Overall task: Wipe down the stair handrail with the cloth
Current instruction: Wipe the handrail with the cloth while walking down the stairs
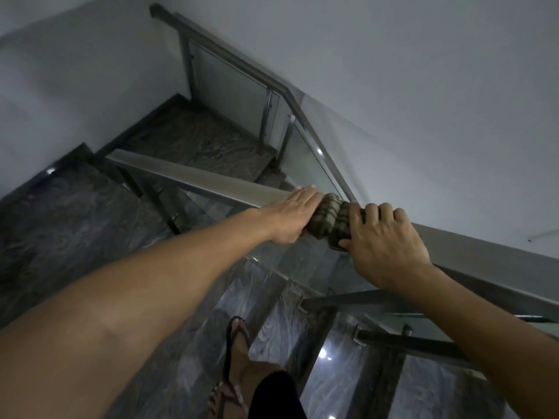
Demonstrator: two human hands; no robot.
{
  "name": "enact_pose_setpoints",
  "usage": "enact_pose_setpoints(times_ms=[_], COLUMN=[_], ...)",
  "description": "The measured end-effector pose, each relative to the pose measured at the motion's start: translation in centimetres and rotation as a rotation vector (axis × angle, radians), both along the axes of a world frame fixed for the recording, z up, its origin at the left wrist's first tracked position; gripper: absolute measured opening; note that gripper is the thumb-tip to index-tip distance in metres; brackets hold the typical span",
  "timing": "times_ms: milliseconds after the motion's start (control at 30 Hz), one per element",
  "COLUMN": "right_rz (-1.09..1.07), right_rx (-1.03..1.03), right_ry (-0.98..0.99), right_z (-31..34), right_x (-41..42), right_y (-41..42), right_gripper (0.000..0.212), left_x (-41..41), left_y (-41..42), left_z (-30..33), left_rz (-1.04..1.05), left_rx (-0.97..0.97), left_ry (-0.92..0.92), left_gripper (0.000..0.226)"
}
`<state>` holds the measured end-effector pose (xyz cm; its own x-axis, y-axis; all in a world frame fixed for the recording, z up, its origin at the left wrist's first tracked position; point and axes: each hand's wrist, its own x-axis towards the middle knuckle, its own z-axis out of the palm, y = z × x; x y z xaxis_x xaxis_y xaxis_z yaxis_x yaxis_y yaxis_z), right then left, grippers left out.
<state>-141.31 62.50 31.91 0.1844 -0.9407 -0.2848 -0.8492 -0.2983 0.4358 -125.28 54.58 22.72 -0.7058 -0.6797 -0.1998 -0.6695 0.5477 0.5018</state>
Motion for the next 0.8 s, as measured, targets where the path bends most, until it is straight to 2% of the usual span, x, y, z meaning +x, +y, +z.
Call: enact_pose_setpoints(times_ms=[100, 167, 267, 333, 533, 633, 800], right_rz=[0.019, 0.032, 0.038, 0.039, 0.046, 0.059, 0.049], right_rx=[-0.006, -0.019, -0.044, -0.053, -0.004, 0.051, 0.064], right_ry=[-0.016, -0.018, -0.029, -0.045, -0.093, -0.043, -0.065], right_z=[-1.5, -2.4, -3.3, -3.7, -2.7, -2.0, -2.9], right_x=[1.5, 2.4, 2.9, 2.7, 0.9, -0.4, 1.1], right_y=[-1.1, -1.7, -2.2, -2.2, -1.4, -0.8, -1.4], right_gripper=[0.062, 0.061, 0.062, 0.064, 0.068, 0.063, 0.059], left_x=[2.1, 3.0, 3.5, 3.7, 4.4, 3.6, 5.2], left_y=[-1.8, -2.3, -2.4, -2.6, -2.7, -2.6, -3.9], left_z=[-1.2, -1.9, -3.4, -4.5, -4.8, -5.0, -7.0], left_rz=[0.011, 0.031, 0.031, 0.003, -0.123, -0.145, -0.146], left_rx=[0.064, 0.095, 0.094, 0.064, -0.150, -0.156, -0.164], left_ry=[0.051, 0.154, 0.339, 0.398, 0.406, 0.458, 0.502], left_gripper=[0.089, 0.094, 0.085, 0.080, 0.080, 0.075, 0.068])
